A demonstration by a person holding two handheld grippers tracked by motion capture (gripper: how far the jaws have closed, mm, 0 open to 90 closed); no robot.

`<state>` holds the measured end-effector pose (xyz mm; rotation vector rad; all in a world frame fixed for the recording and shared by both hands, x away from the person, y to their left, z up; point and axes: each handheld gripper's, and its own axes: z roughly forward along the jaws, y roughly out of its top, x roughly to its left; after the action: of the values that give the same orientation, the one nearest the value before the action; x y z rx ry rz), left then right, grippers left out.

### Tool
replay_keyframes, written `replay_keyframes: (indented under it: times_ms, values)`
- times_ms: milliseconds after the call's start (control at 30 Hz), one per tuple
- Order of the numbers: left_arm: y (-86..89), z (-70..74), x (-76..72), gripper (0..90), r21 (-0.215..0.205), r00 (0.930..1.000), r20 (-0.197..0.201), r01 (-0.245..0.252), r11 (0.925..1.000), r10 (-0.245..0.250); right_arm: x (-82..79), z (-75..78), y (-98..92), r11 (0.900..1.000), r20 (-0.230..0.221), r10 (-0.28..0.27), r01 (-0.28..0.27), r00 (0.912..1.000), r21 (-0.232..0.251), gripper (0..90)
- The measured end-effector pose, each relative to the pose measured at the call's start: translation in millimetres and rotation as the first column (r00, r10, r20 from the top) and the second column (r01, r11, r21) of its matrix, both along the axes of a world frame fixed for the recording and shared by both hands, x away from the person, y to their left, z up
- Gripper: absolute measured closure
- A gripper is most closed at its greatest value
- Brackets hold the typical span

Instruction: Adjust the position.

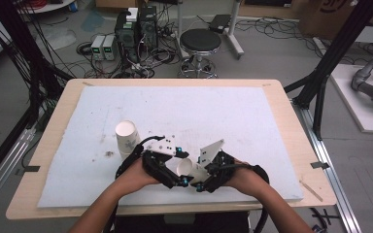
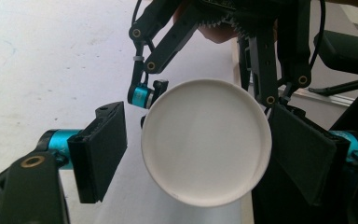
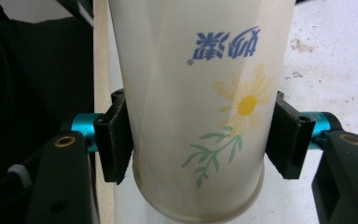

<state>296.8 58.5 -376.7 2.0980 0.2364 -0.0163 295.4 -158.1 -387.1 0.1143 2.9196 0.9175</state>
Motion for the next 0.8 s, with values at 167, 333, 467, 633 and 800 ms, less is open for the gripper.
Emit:
replay_keyframes:
  times_ms: [167,333,467,633,800]
  values:
    - [-2.6,-2.3,2.0,26.2,0.019,0.9997,-0.022,0.012,0.9998,-0.011,-0.4,-0.3,3.4,1.0,0.004,0.009,-0.009,1.0,-0.023,34.2]
    - [-4.4,-4.3,2.4,34.8,0.043,0.9989,-0.025,0.04,0.9982,-0.039,-0.8,-2.1,5.0,0.999,0.005,0.018,-0.018,0.9998,-0.052,34.1]
    - [-5.2,-5.3,2.4,35.7,0.048,0.9985,-0.029,0.047,0.9977,-0.046,-0.7,-3.1,5.4,0.998,0.0,0.025,-0.025,0.9997,-0.062,34.2]
    - [-6.0,-5.6,1.2,37.1,0.052,0.998,-0.034,0.054,0.9972,-0.053,-1.4,-2.0,5.2,0.996,-0.009,0.032,-0.033,0.9994,-0.078,34.4]
    - [-3.3,-6.0,0.4,37.3,0.015,0.9985,-0.033,0.043,0.9989,-0.043,-2.0,0.5,1.5,0.998,-0.015,0.028,-0.029,0.9995,-0.061,29.5]
